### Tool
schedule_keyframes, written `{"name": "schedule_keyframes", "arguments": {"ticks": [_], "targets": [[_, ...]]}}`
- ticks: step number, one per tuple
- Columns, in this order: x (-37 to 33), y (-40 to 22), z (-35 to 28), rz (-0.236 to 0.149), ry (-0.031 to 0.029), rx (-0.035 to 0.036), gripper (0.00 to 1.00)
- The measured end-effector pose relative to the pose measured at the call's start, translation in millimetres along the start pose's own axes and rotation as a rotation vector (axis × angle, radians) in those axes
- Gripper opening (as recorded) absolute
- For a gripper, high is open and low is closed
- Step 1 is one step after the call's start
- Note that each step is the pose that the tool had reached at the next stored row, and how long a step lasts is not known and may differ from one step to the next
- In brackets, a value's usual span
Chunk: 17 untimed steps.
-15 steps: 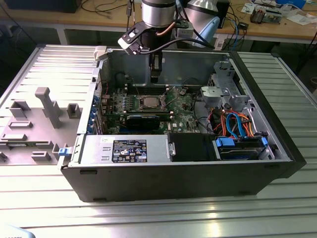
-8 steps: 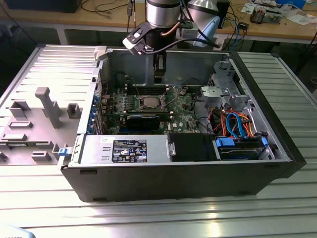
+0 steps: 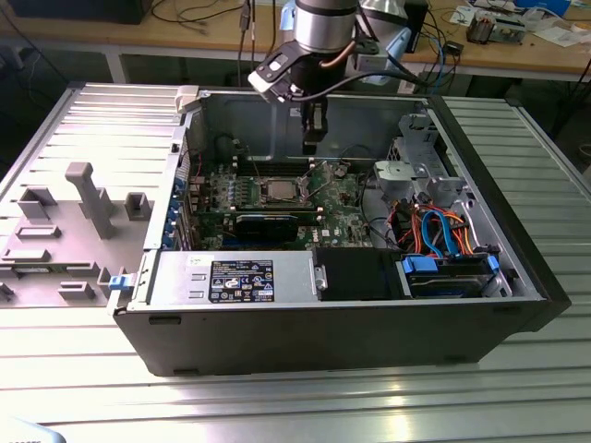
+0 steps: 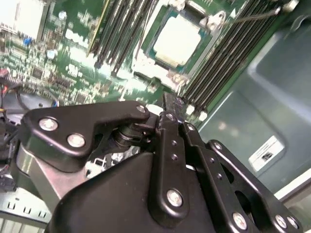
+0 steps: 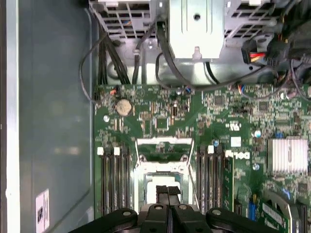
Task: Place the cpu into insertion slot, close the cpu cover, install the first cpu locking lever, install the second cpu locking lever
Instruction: 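Close the cpu cover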
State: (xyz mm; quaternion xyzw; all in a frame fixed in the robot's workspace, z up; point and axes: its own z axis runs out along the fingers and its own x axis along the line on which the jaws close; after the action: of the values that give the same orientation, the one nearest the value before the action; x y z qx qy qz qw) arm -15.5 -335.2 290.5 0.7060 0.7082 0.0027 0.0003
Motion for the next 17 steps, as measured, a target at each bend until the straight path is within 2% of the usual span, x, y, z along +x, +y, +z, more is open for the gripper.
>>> {"name": "schedule_keyframes", "arguments": {"ticks": [1, 5, 8, 10, 11, 14, 17], "targets": [[-0.1, 6.7, 0.1, 0.000, 0.0002, 0.0024, 0.11], [-0.1, 24.8, 2.3, 0.000, 0.0003, 0.0130, 0.11], [-0.2, 40.6, 7.9, 0.000, 0.0024, 0.0206, 0.11], [-0.2, 47.1, 10.2, 0.000, 0.0023, 0.0234, 0.11], [-0.2, 52.2, 13.0, 0.000, 0.0023, 0.0265, 0.11], [-0.3, 61.1, 20.1, 0.000, 0.0024, 0.0325, 0.11], [-0.3, 63.3, 28.1, 0.000, 0.0024, 0.0363, 0.11]]}}
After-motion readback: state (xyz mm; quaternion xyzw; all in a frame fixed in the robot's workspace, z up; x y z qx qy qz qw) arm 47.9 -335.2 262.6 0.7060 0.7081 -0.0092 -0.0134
